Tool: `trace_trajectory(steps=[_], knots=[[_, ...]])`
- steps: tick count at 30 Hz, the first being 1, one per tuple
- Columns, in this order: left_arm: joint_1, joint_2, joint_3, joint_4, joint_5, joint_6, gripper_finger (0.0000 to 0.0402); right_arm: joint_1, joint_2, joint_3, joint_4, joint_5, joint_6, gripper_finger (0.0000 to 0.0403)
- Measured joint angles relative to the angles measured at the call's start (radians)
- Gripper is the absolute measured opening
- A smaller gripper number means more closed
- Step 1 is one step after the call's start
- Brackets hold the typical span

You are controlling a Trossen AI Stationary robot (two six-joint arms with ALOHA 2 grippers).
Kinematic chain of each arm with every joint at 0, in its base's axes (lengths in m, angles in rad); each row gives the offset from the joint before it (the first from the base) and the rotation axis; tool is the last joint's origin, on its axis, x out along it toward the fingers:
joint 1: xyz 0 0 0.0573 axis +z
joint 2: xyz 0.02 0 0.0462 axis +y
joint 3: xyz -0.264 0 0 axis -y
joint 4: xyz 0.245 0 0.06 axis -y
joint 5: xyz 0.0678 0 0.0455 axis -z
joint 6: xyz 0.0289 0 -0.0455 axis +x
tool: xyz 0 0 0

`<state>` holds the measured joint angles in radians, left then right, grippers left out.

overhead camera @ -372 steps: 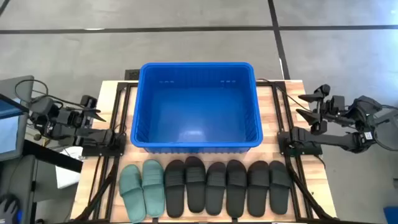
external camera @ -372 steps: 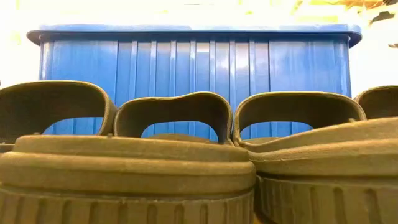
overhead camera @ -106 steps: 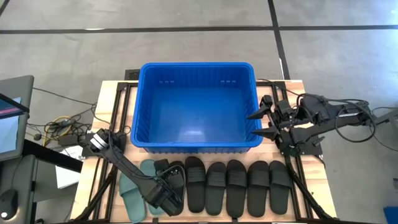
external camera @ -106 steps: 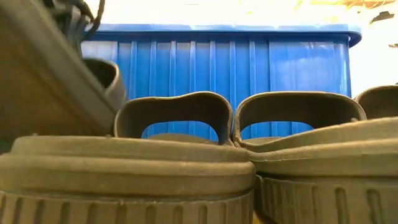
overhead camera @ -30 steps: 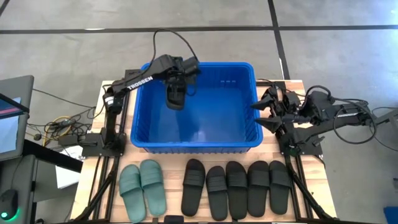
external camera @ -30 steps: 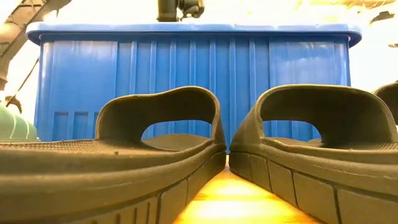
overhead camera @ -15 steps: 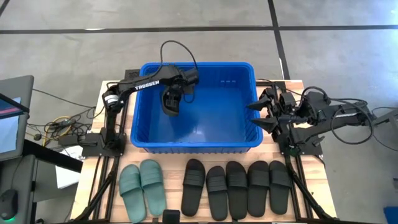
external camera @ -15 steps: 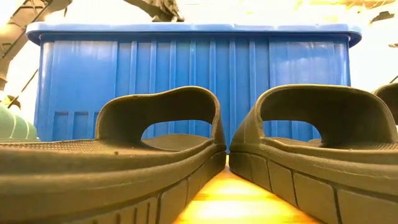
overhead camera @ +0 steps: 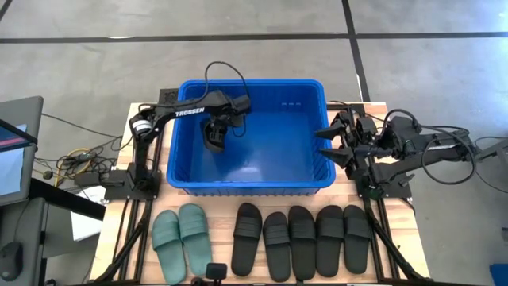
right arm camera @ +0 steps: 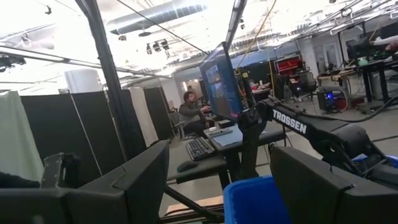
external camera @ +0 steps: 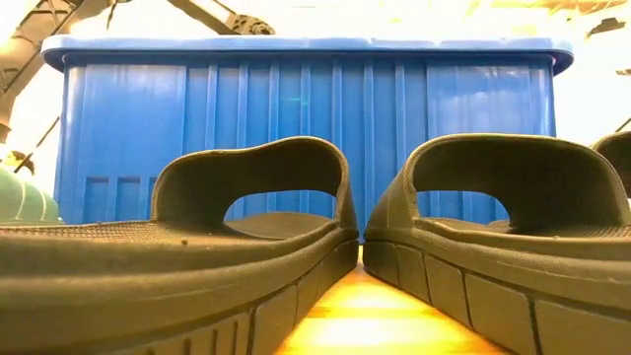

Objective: Pick and place slides into bin
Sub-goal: Put the black slide into the blue bin

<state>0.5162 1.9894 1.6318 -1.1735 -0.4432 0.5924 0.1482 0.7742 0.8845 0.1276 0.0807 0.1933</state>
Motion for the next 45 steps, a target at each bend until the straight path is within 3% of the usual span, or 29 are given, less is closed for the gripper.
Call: trace_trajectory(steps=[8,17,35,40,45], knots=[[0.005,0.001,-0.001,0.041,-0.047,0.064,0.0000,0.000,0.000,0.000,0.000,0.000,0.001,0.0265],[0.012,-0.018,-0.003,0.151,-0.094,0.029,0.0000,0.000,0.000,0.000,-0.005,0.001,0.000,0.0265],[0.068,-0.031,-0.005,0.094,-0.063,0.072,0.0000,0.000,0.000,0.000,-0.019,0.004,0.009,0.0265],[0.090,-0.035,-0.088,0.093,-0.059,0.080,0.0000,0.000,0.000,0.000,-0.020,0.004,0.017,0.0265],[0.082,-0.081,-0.207,0.196,-0.032,0.071,0.0000,0.000,0.000,-0.001,-0.023,0.010,0.016,0.0265]])
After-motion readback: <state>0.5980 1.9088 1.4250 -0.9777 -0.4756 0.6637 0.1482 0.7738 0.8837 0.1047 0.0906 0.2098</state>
